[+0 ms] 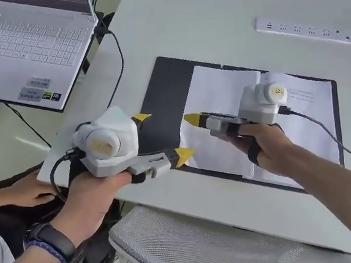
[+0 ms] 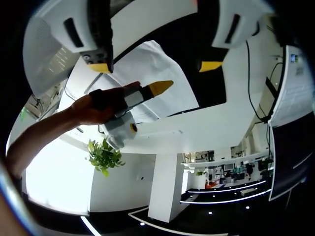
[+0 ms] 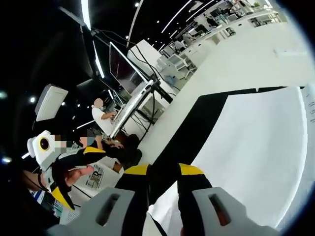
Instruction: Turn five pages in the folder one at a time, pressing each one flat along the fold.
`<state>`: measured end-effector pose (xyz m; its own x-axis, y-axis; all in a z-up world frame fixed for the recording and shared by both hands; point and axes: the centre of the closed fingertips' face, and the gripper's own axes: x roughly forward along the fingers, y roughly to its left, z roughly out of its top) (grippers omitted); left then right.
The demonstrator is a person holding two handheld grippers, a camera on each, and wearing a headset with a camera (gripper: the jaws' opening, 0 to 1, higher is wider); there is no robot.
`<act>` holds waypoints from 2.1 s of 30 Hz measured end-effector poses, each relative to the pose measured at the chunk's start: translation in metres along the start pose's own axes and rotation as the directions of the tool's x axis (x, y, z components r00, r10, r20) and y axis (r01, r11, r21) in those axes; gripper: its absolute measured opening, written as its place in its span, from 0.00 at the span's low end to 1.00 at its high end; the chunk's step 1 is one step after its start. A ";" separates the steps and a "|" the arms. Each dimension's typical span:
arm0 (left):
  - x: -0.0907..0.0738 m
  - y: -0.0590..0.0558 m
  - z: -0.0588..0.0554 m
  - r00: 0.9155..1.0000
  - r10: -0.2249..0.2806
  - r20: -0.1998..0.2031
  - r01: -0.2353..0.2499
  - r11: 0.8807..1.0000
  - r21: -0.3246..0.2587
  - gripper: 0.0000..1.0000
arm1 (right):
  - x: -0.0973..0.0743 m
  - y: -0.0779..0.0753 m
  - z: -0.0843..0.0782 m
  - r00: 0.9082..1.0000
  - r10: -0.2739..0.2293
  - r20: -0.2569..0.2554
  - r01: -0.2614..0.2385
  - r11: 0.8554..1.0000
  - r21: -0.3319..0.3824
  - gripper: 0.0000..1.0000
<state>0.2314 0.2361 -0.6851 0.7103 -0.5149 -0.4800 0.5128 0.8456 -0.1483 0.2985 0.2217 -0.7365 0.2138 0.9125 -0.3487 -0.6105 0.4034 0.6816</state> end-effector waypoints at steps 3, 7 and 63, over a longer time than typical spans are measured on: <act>0.006 -0.001 -0.001 1.000 -0.013 -0.009 0.013 1.000 0.015 0.63 | -0.012 -0.001 0.011 1.000 -0.004 0.020 0.005 1.000 -0.030 0.18; 0.017 -0.003 -0.002 0.999 -0.040 -0.018 0.041 0.999 0.026 0.56 | -0.031 -0.005 0.024 0.999 -0.021 0.046 0.024 0.998 -0.062 0.17; 0.095 0.006 -0.091 0.969 -0.002 -0.246 0.030 0.993 0.110 0.00 | -0.089 -0.089 0.012 0.990 -0.135 0.044 0.136 0.990 -0.033 0.00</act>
<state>0.2577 0.2052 -0.8105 0.5690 -0.4661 -0.6775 0.5836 0.8093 -0.0666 0.3436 0.1052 -0.7585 0.3271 0.8519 -0.4089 -0.6006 0.5215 0.6061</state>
